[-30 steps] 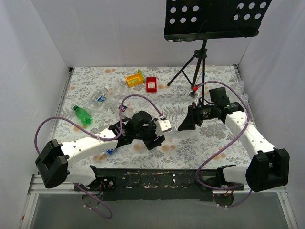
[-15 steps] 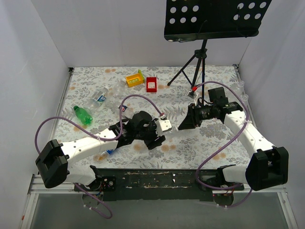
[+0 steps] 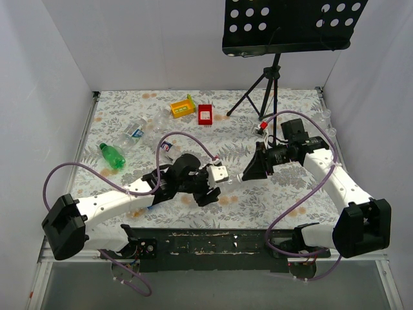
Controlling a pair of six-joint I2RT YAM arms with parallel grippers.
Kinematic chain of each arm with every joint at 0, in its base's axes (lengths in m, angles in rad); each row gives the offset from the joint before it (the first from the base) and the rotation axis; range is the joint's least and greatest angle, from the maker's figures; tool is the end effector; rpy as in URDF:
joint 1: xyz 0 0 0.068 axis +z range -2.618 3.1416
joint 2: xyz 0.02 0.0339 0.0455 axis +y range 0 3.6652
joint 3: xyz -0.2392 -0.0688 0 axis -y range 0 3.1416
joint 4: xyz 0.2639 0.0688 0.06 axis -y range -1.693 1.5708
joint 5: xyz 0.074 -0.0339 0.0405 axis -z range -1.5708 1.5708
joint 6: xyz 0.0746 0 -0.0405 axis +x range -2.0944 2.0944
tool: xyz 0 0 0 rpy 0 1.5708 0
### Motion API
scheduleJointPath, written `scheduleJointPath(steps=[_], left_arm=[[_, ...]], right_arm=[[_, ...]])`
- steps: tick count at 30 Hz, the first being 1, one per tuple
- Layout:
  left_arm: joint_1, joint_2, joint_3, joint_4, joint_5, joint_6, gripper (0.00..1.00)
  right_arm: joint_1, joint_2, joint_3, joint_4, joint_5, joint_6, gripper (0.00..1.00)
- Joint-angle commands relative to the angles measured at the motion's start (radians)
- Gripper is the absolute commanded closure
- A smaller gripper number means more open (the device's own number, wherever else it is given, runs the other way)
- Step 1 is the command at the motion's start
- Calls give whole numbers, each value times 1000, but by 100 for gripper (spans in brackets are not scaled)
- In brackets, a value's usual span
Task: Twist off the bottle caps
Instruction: Unscrew the bottle cap from the plastic bottle.
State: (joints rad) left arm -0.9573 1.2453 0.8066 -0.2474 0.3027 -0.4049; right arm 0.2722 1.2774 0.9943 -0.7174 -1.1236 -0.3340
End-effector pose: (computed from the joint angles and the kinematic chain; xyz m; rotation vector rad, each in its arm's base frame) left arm 0.1662 -0.2747 0.1904 0.8355 2.3008 -1.0174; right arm 0.2500 0.1396 0.2369 -1.0474 1.9848 1.3685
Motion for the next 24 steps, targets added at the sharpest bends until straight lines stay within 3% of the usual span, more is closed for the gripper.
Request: scheduleJointPath(steps=[1,5,8,12,21,23,24], left_arm=[[29,-49,-23,94,172,-23,87],[80,-26,-18,82,366,-28,87],[121,0,-9,62,498,-25,87],[143,25,11,31,524,-12,87],[144,28,13,19,403,6,87],[146,16,11,19,380,6,87],[147,10,13,17,369,5,87]], right_arm=[[41,5,93,-192,-110,-354,99],[111,10,159,-376,-42,-708,99],[142,-50,115,-306,39,-839,99],[147,-130,34,-97,139,-772,99],[145,-142,24,-54,125,-665,89],[144,-144,29,-30,131,-602,79],[142,-144,35,-33,131,-580,66]])
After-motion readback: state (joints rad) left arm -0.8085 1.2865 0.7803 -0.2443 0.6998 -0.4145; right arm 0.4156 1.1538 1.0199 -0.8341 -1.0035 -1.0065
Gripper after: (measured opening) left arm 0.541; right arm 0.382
